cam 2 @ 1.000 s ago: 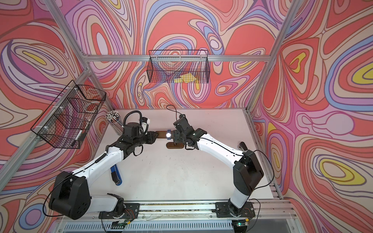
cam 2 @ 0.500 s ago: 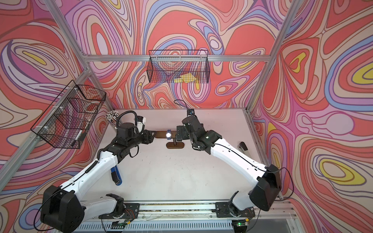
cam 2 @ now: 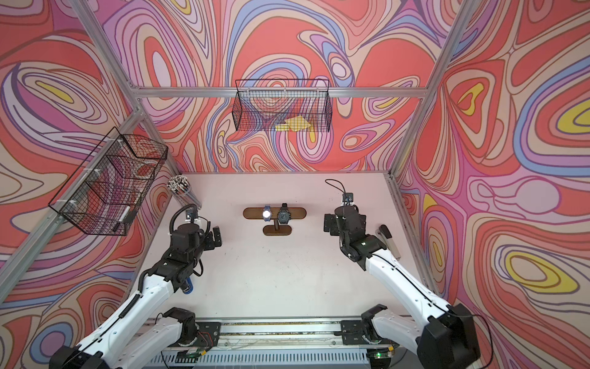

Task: Place watch on stand
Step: Reset both arms

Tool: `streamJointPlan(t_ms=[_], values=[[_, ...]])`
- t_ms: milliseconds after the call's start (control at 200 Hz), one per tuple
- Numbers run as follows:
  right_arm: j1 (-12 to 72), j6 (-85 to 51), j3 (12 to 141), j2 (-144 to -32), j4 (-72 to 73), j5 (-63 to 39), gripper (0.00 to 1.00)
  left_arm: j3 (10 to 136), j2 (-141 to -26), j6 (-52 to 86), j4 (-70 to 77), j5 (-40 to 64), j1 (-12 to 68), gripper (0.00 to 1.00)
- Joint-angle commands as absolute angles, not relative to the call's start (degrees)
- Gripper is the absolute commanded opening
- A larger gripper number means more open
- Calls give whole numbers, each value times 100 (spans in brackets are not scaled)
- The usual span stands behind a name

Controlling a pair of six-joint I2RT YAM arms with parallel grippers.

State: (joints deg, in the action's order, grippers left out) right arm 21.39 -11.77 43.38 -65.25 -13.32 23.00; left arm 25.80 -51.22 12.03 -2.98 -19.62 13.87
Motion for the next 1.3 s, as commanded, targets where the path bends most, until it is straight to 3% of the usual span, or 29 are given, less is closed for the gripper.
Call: streamJointPlan(t_ms=[0, 140, 346, 391, 561, 661, 801, 856, 1022, 1297], values=[[1981, -575, 3905, -6741, -120, 2443, 98, 1952, -5177, 889, 1181, -2595, 1371, 99], [1670, -444, 3091, -6882, 1130, 2812, 98, 1268, -5566, 495, 2680, -2741, 1362, 99], [1130, -221, 1742, -7127, 3615, 2233, 98, 1241, -6332, 35, 3839, -2597, 1302, 99], [1093, -124, 1808, -7204, 3556, 2077, 98, 1257, -6555, -28, 4132, -2513, 1264, 99], [996, 421, 1518, -8198, 5889, 1420, 98, 1346, -7464, -286, 5356, -2018, 1152, 99], [950, 587, 1650, -8791, 6462, 1116, 98, 1545, -7893, -511, 5463, -1783, 1080, 99], [607, 332, 1711, -9635, 7245, 974, 98, 1184, -9199, -344, 7585, -1491, 714, 100], [372, 172, 1651, -9923, 7673, 701, 98, 1325, -8868, -266, 6725, -1362, 704, 99], [129, 67, 2585, -9761, 5624, 119, 99, 1643, -8807, -284, 6059, -1157, 642, 99], [97, 0, 2596, -9764, 5656, 340, 98, 1479, -8921, -337, 6589, -1116, 642, 99]])
